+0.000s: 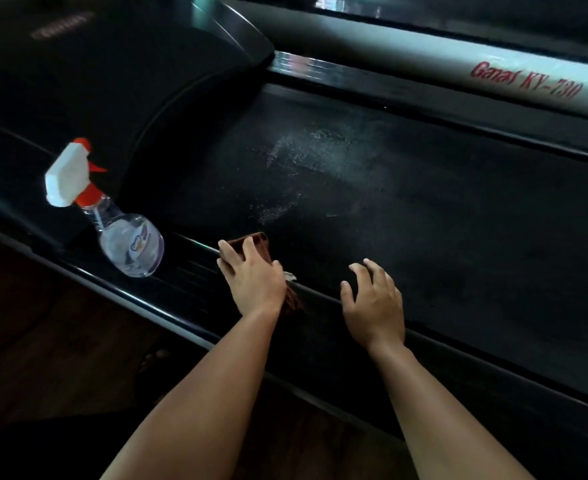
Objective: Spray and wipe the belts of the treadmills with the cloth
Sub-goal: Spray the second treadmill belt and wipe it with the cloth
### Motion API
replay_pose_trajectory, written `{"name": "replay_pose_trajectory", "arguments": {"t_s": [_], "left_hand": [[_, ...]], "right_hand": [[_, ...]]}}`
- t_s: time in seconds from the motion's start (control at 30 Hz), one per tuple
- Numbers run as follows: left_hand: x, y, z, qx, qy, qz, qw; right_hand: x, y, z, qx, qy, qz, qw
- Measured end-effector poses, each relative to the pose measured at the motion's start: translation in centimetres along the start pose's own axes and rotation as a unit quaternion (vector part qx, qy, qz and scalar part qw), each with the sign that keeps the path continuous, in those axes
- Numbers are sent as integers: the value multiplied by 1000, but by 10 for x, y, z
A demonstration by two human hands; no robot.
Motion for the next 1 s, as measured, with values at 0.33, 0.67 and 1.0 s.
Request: {"name": "replay_pose_trajectory", "arguments": {"t_s": [0.33, 0.67, 1.0], "left_hand": [[66, -36, 15, 24, 119, -64, 991], [168, -33, 12, 201, 150, 38, 967], [222, -32, 39, 248, 83, 15, 965]], "right_hand": [[60, 23, 23, -4, -26, -4, 1000], [121, 40, 31, -49, -22, 4, 999], [146, 65, 21, -94, 13, 8, 995]]}}
Point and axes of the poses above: each hand's wrist, its own x-axis towards the middle knuckle, its own y-axis out of the palm, z = x × y, the point moved 6 cm from there along x, towards the middle knuckle, and after that the axes turned 4 degrees about x, right-handed, at the moved point
